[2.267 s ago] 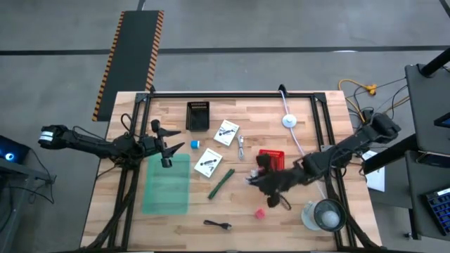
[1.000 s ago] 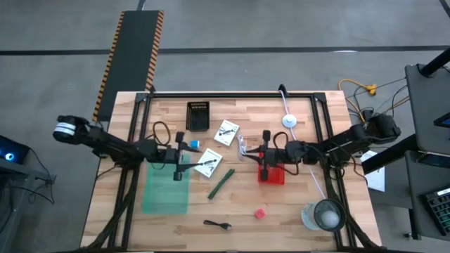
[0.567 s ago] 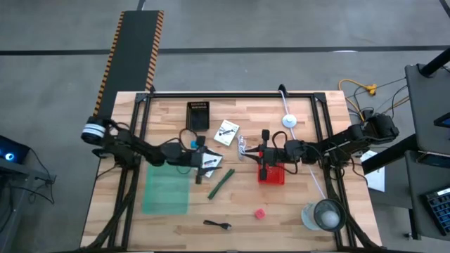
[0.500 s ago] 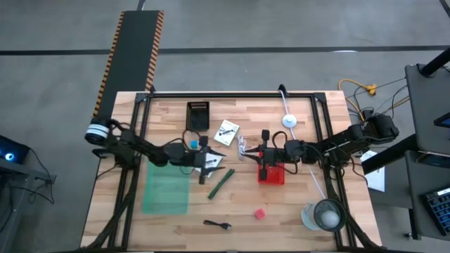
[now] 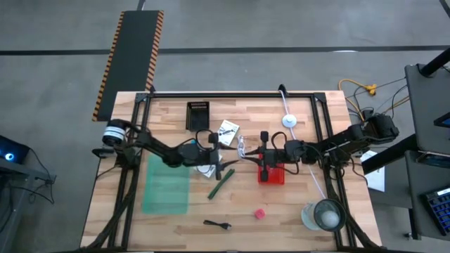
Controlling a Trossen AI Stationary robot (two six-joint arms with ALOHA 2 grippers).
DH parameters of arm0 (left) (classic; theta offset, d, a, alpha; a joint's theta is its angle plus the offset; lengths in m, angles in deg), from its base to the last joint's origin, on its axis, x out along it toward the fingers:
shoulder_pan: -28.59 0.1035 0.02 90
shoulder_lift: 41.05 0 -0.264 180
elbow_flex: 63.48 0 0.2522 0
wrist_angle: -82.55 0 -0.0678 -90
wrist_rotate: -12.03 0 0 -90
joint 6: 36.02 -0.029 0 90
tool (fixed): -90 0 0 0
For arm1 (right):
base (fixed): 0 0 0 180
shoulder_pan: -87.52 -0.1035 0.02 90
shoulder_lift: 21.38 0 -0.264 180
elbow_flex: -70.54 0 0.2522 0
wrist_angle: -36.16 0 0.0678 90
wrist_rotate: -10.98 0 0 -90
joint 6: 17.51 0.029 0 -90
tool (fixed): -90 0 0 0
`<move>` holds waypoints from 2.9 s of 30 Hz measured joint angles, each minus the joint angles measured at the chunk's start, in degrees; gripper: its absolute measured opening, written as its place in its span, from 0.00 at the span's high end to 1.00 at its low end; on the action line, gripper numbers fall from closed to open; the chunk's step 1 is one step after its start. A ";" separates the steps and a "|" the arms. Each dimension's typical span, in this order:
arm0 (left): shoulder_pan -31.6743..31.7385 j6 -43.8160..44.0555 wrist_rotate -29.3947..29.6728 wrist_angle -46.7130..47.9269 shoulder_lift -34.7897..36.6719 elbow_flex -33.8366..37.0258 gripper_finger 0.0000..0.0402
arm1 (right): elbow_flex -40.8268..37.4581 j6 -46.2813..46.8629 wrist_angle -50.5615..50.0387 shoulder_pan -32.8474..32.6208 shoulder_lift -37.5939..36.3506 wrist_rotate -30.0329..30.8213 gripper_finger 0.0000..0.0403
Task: Pick and place items into bin
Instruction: Put the bottom white USB cable into the light blue bin
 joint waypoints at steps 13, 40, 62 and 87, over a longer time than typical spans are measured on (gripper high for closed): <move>0.09 0.16 -0.05 0.04 -1.58 -2.45 0.51 | 0.11 -0.01 0.87 0.04 0.00 -1.09 0.97; 0.37 2.97 0.15 0.31 -4.40 -4.68 0.85 | 0.11 1.80 0.76 0.02 0.00 -1.24 0.97; 0.50 2.97 1.61 11.43 0.06 -4.38 0.98 | 0.09 3.22 -2.12 0.06 -0.13 5.98 0.60; -2.88 30.38 2.64 81.34 39.14 -4.71 0.98 | -0.02 -1.99 -14.64 0.09 -7.15 11.61 0.56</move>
